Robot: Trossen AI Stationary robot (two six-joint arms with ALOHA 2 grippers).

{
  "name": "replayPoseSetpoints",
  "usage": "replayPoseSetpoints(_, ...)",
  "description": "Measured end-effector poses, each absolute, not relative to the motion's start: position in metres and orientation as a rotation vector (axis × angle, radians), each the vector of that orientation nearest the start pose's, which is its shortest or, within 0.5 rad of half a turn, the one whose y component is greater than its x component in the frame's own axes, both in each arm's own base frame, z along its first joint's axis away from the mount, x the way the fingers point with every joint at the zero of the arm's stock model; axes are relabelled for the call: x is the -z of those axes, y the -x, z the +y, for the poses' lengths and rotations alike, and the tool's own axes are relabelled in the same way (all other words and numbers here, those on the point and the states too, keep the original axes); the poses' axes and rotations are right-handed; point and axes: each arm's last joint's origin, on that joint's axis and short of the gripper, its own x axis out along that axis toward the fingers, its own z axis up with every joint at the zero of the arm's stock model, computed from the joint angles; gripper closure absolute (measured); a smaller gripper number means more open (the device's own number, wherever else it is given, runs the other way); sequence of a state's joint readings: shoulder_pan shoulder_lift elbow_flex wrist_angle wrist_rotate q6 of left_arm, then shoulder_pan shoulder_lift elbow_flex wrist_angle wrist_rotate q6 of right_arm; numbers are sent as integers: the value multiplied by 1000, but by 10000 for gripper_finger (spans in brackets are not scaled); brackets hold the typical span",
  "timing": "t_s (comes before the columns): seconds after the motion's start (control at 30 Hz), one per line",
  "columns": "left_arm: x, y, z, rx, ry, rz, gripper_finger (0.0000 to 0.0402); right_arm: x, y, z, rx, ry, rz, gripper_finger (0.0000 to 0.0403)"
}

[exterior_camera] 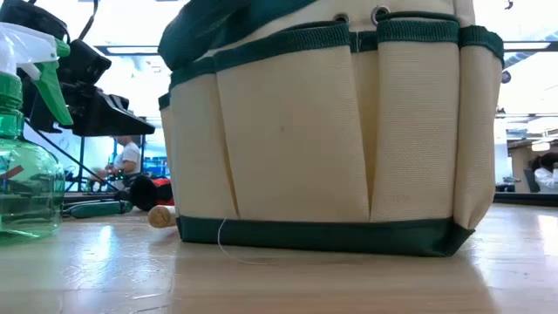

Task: Pick & Place Garden tools in Gardening bag
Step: Prepare the white gardening bag

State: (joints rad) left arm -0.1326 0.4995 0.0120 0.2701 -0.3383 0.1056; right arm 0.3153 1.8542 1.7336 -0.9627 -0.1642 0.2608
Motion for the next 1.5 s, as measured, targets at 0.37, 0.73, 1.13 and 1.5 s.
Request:
replayPoseSetpoints(0.37, -154, -127, -7, -203, -63, 178, 399, -302, -370, 120, -272, -145, 1141, 377)
replayPoseSetpoints(0.73, -161, -129, -10, -134, 79, 137, 399, -301, -370, 120, -273, -141, 1141, 375)
replayPoseSetpoints(1.13, -225, -147, -17, 8, 95, 265, 401, -301, -370, 120, -272, -140, 1142, 374)
replayPoseSetpoints(1.5, -257, -191, -65, 172, -3, 334, 401, -301, -370, 119, -280, -123, 1138, 374)
